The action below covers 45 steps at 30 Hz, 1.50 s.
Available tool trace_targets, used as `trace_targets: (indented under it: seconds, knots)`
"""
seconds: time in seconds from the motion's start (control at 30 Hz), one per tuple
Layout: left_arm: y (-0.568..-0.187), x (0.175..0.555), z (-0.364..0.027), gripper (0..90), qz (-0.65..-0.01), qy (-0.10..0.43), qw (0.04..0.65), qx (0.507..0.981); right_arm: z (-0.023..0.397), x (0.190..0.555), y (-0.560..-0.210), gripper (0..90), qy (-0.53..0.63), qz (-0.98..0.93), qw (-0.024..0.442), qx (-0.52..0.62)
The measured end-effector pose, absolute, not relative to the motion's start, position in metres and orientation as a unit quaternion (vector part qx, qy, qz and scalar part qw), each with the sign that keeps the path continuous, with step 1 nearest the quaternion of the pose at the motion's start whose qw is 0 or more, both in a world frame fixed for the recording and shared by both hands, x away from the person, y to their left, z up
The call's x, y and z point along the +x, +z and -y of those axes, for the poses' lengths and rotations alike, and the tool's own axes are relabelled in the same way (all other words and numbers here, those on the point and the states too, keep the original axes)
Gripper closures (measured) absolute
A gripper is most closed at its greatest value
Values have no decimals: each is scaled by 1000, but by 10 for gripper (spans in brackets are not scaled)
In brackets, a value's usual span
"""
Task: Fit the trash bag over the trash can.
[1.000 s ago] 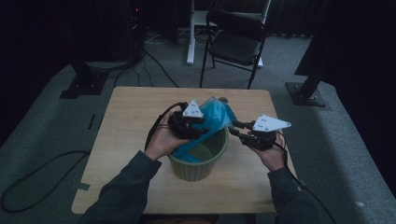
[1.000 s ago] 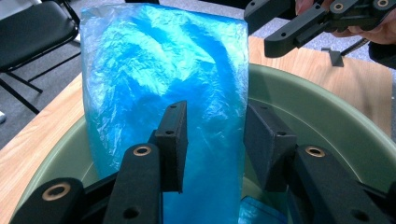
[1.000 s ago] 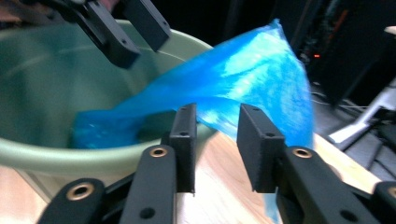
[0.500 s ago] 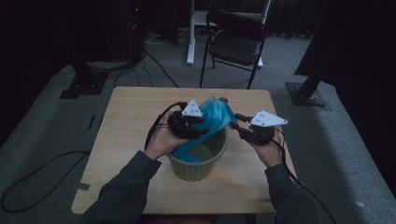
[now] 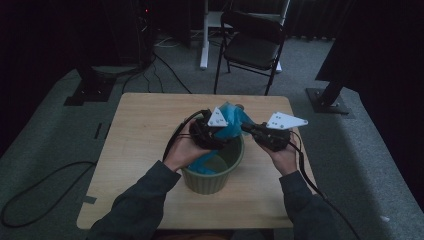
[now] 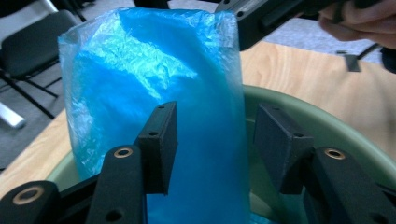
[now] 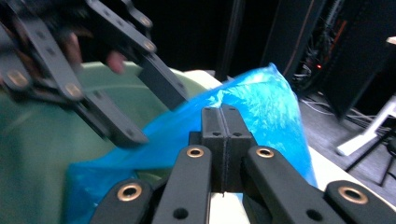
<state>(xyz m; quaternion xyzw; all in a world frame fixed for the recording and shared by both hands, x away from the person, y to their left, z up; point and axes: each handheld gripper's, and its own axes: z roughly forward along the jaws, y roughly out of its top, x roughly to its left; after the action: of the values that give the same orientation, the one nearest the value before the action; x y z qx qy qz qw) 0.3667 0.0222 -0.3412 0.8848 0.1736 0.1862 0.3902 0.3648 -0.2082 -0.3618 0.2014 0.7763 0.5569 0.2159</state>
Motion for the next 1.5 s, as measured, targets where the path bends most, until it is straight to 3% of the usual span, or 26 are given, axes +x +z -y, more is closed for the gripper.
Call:
trace_targets:
  seconds: [0.13,0.3,0.33,0.57,1.03,1.5]
  knots:
    - [-341,366,-16,516,-175,201,383,885,207,363,-359,900,562,-775,212,196]
    - [-339,368,-17,826,-179,203,378,885,208,359,-356,900,569,-776,203,182]
    - [-338,368,-23,892,-183,201,383,883,208,357,-356,852,567,-778,204,180]
    - [-337,359,-47,900,-182,205,381,883,217,350,-351,734,579,-770,205,171]
    - [-339,339,-93,900,-195,209,393,874,208,372,-346,774,547,-775,217,230]
    - [-349,338,-111,899,-206,198,395,873,175,383,-347,590,514,-801,223,208]
